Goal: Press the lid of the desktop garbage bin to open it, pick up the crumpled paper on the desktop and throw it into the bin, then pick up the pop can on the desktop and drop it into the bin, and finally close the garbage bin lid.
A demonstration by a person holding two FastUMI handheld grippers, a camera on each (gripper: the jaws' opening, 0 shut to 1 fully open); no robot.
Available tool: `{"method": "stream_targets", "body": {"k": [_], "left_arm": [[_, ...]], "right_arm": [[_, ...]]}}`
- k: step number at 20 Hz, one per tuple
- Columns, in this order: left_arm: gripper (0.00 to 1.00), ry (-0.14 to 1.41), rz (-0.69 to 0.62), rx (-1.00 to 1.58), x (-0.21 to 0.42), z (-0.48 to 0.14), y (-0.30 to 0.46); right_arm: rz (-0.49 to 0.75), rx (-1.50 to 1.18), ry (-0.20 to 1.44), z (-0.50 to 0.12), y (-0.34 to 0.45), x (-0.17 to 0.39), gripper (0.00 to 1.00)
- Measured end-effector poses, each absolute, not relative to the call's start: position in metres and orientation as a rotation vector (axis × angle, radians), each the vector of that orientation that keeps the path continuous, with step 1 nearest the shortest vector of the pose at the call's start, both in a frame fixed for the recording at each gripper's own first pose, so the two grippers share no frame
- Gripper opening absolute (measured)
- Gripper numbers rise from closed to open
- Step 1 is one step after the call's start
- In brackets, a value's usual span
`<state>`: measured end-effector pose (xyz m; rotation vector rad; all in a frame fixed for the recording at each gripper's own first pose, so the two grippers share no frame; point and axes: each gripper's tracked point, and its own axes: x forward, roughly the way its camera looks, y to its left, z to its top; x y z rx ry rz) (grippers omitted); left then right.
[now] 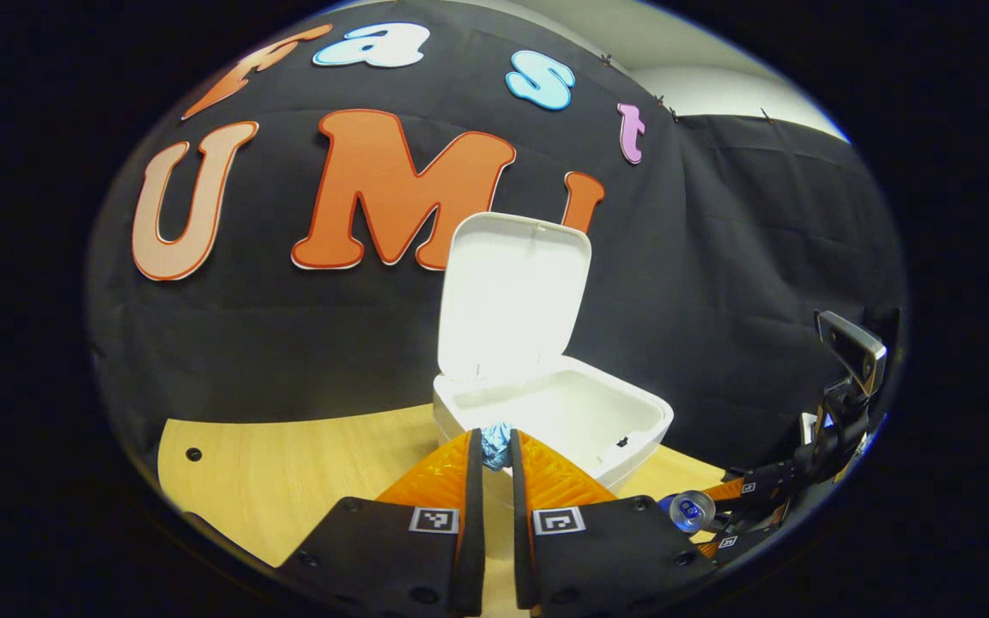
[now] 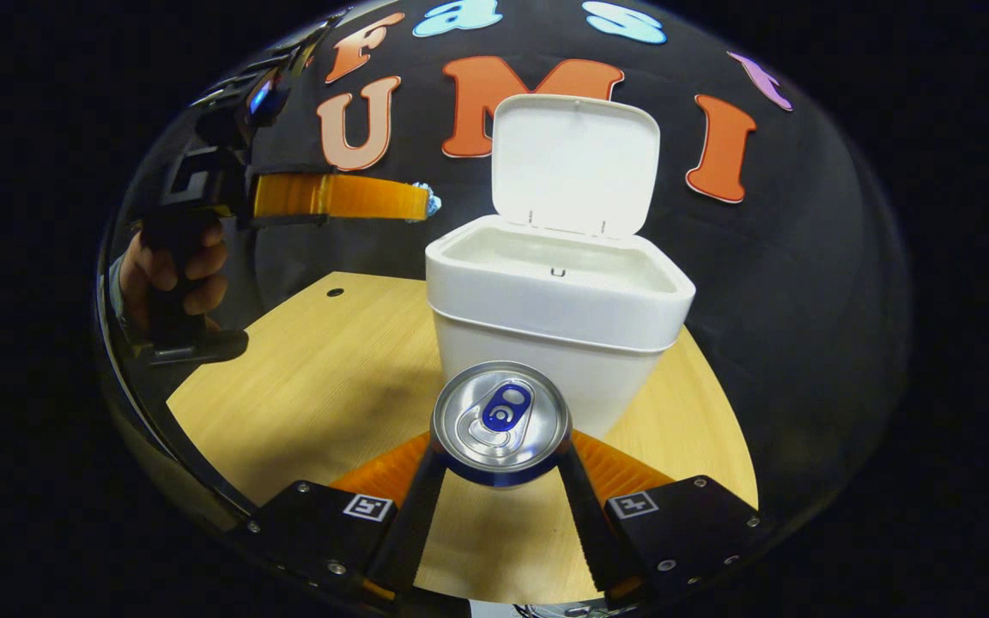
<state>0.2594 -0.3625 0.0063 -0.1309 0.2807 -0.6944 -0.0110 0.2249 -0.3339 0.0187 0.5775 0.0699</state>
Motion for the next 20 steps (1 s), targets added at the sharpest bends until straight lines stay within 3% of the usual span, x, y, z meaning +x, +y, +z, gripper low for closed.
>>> {"method": "stream_targets", "body": {"k": [12, 17, 18, 20], "left_arm": [[0.18, 0.318, -0.761, -0.056, 0.250, -0.006, -0.405], [0.24, 0.348, -0.730, -0.033, 0.251, -0.015, -0.397], [0.29, 0.349, -0.722, -0.034, 0.252, -0.017, -0.395], [0.29, 0.339, -0.726, -0.041, 0.248, -0.014, -0.397]], "right_arm": [[-0.017, -0.011, 0.450, -0.258, 0.208, 0.012, 0.76], [-0.042, -0.021, 0.415, -0.241, 0.193, 0.018, 0.76], [-0.049, -0.024, 0.407, -0.239, 0.189, 0.019, 0.76], [-0.059, -0.030, 0.392, -0.233, 0.182, 0.022, 0.76]]}}
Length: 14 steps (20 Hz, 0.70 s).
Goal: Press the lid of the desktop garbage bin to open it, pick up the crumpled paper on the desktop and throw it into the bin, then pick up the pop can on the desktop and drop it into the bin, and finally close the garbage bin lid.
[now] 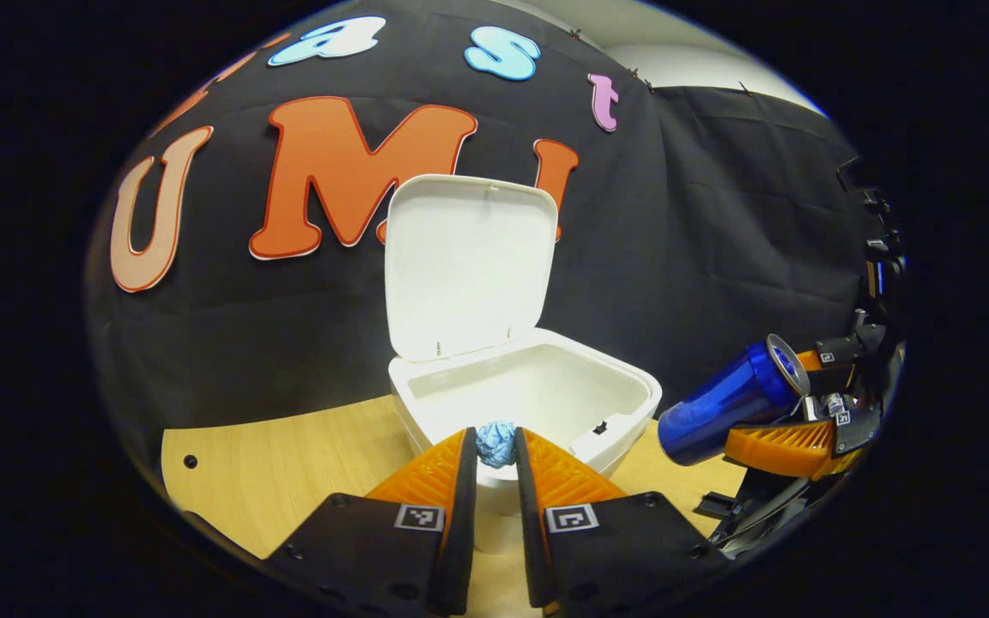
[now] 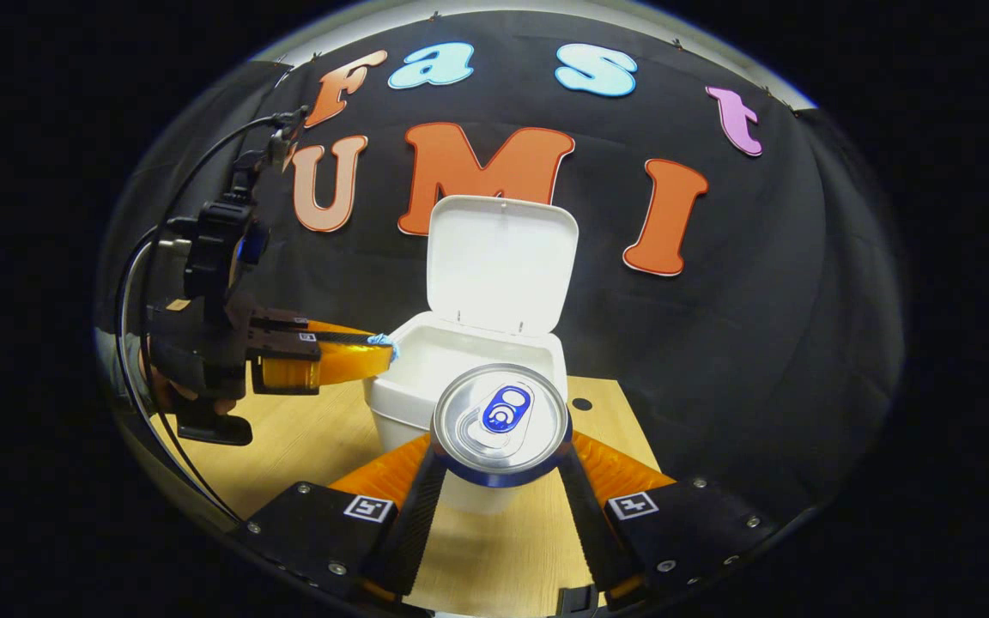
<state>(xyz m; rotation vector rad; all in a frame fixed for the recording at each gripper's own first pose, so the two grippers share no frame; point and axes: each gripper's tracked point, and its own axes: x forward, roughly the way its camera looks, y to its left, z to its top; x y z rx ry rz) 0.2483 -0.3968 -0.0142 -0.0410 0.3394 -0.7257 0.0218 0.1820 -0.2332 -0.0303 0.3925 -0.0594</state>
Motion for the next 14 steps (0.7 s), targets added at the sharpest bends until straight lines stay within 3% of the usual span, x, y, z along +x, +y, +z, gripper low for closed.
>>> {"method": "stream_targets", "body": {"k": [4, 6, 7, 10, 11, 14], "left_arm": [[0.29, 0.338, -0.722, -0.019, 0.245, -0.016, -0.397], [0.41, 0.338, -0.741, -0.017, 0.240, -0.017, -0.400], [0.52, 0.336, -0.744, -0.013, 0.238, -0.016, -0.401], [0.60, 0.332, -0.734, -0.018, 0.237, -0.013, -0.397], [0.70, 0.335, -0.724, -0.018, 0.237, -0.014, -0.394], [0.78, 0.333, -0.671, -0.001, 0.239, -0.018, -0.373]], "right_arm": [[-0.070, -0.039, 0.353, -0.217, 0.173, 0.029, 0.76], [-0.064, -0.037, 0.331, -0.208, 0.174, 0.036, 0.76], [-0.065, -0.040, 0.321, -0.204, 0.173, 0.037, 0.76], [-0.054, -0.044, 0.290, -0.195, 0.172, 0.042, 0.76], [-0.049, -0.047, 0.285, -0.193, 0.173, 0.045, 0.76], [-0.032, -0.052, 0.277, -0.190, 0.174, 0.054, 0.76]]}}
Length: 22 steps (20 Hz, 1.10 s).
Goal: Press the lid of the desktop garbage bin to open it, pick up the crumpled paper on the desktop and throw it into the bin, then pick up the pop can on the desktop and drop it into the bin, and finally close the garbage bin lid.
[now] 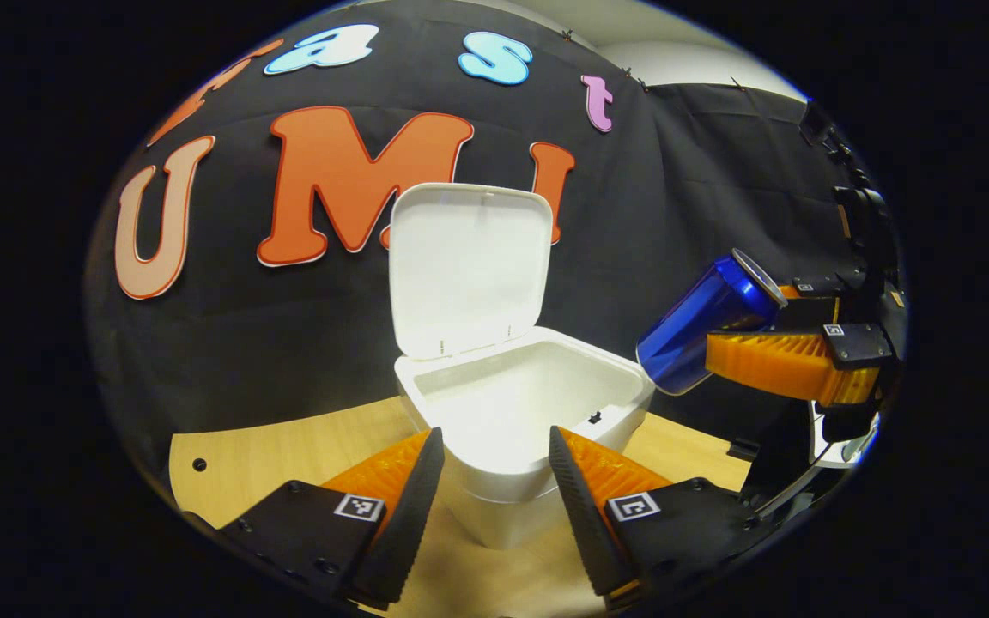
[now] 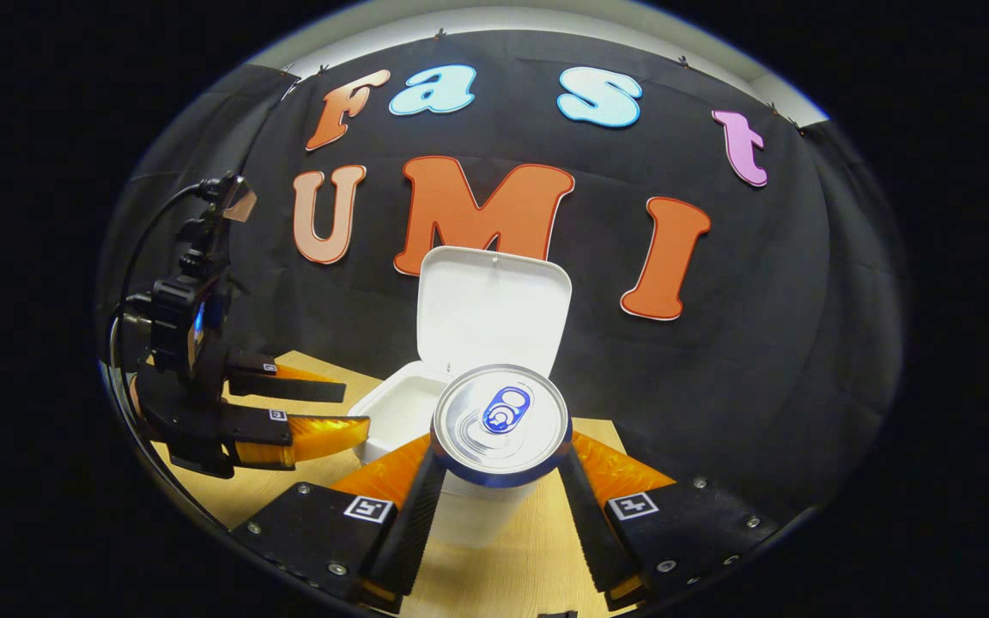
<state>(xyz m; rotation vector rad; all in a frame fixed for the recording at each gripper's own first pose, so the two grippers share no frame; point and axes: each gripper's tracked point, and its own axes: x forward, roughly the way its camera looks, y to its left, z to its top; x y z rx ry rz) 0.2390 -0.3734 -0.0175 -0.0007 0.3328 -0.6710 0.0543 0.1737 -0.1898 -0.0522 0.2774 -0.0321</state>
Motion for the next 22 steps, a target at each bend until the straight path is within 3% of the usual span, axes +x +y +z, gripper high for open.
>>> {"method": "stream_targets", "body": {"k": [1, 3, 22], "left_arm": [[0.86, 0.335, -0.655, 0.000, 0.240, -0.018, -0.366], [0.87, 0.333, -0.624, -0.011, 0.239, -0.018, -0.353], [0.85, 0.356, -0.291, -0.063, 0.230, -0.030, -0.246]], "right_arm": [[-0.023, -0.049, 0.279, -0.190, 0.176, 0.057, 0.76], [-0.010, -0.048, 0.281, -0.192, 0.177, 0.060, 0.76], [0.090, -0.044, 0.380, -0.235, 0.175, 0.108, 0.76]]}}
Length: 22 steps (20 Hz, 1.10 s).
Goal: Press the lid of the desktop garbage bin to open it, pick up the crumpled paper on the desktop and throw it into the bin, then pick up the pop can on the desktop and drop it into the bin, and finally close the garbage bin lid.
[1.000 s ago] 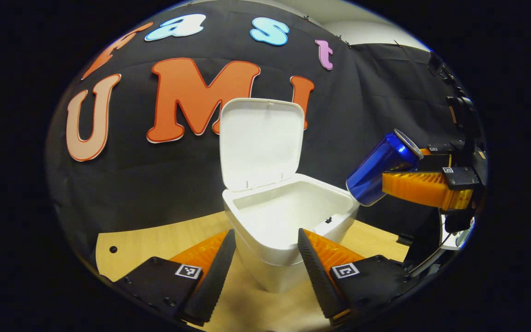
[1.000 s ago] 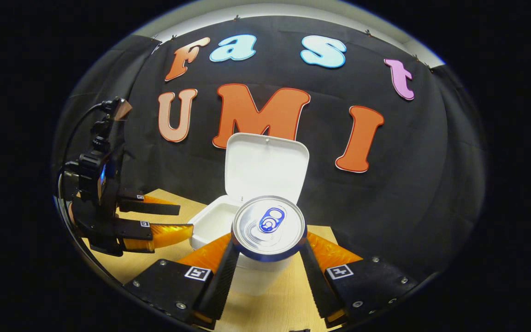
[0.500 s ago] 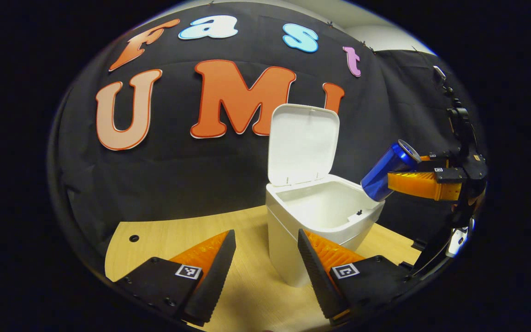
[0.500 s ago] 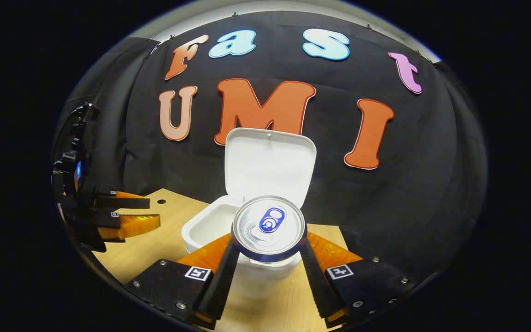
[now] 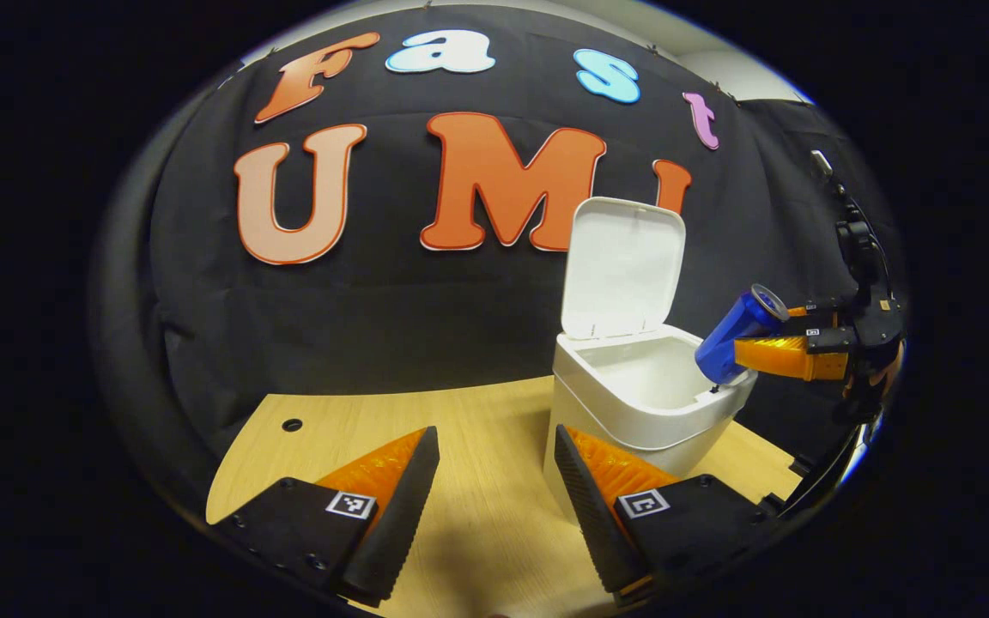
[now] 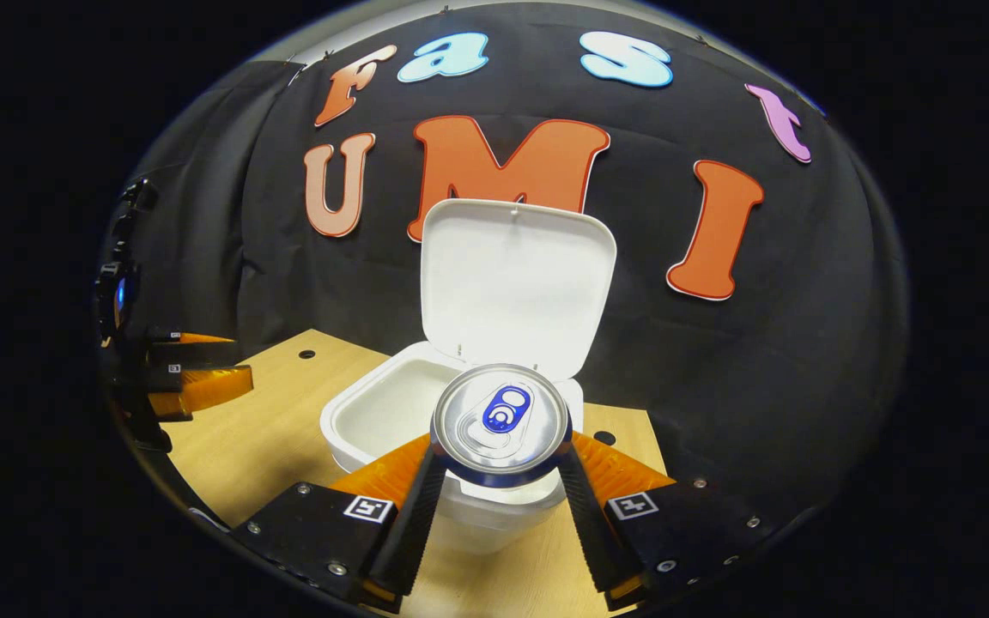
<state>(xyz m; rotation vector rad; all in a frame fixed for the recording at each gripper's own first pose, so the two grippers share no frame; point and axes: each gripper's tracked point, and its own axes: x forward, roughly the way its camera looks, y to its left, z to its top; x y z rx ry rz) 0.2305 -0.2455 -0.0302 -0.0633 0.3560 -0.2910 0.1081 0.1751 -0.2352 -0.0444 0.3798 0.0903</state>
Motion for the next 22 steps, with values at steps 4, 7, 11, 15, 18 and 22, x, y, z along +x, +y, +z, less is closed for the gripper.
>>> {"method": "stream_targets", "body": {"k": [4, 7, 11, 15, 18, 22], "left_arm": [[0.87, 0.374, -0.252, -0.051, 0.227, -0.039, -0.235], [0.87, 0.378, -0.245, -0.030, 0.224, -0.041, -0.229], [0.87, 0.382, -0.268, -0.004, 0.223, -0.043, -0.235], [0.87, 0.380, -0.290, 0.010, 0.223, -0.043, -0.239], [0.87, 0.375, -0.294, 0.017, 0.223, -0.042, -0.238], [0.87, 0.373, -0.295, 0.020, 0.223, -0.042, -0.235]], "right_arm": [[0.090, -0.055, 0.415, -0.248, 0.172, 0.110, 0.76], [0.079, -0.060, 0.437, -0.255, 0.170, 0.112, 0.76], [0.060, -0.050, 0.460, -0.262, 0.167, 0.112, 0.78], [0.048, -0.041, 0.469, -0.263, 0.165, 0.112, 0.78], [0.032, -0.046, 0.468, -0.263, 0.162, 0.112, 0.80], [0.008, -0.053, 0.470, -0.263, 0.159, 0.113, 0.83]]}}
